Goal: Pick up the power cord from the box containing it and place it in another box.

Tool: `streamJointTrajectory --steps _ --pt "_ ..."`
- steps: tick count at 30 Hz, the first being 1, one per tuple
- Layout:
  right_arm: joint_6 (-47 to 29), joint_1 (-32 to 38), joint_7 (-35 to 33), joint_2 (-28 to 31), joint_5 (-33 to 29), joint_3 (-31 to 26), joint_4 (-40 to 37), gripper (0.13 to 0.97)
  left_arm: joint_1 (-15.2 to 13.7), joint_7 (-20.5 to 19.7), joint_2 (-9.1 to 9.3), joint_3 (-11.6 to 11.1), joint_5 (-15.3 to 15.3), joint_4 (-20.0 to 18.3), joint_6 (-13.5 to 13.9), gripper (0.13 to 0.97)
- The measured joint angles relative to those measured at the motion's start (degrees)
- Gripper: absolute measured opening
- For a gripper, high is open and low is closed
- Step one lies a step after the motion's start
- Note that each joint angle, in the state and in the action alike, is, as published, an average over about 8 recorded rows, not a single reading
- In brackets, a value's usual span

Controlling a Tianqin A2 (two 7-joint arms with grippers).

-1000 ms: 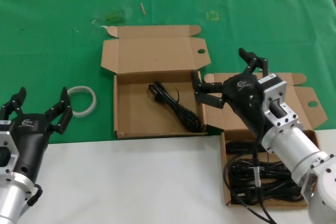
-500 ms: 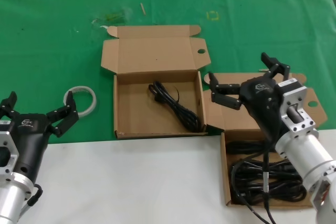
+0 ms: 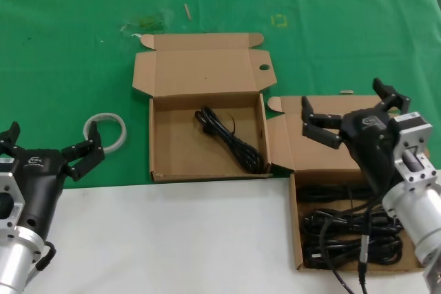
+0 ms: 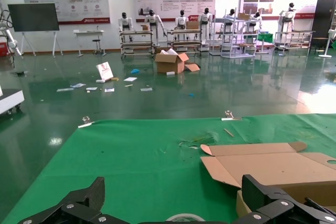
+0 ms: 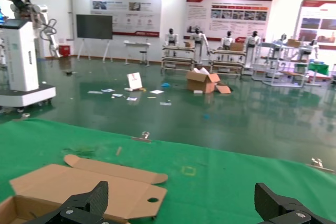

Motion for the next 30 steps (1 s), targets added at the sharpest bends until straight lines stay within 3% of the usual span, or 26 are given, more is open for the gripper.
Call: streamJointTrajectory --steps 14,30 --pt "0.31 -4.41 -0.23 -1.67 -0.65 6.18 1.63 0.966 0.00 0.01 0.00 0.00 0.00 0.00 0.00 0.964" --pt "0.51 -7.12 -0.36 -2.69 -1.06 9.96 2.64 0.966 0.00 0.00 0.00 0.00 0.00 0.00 0.00 0.966"
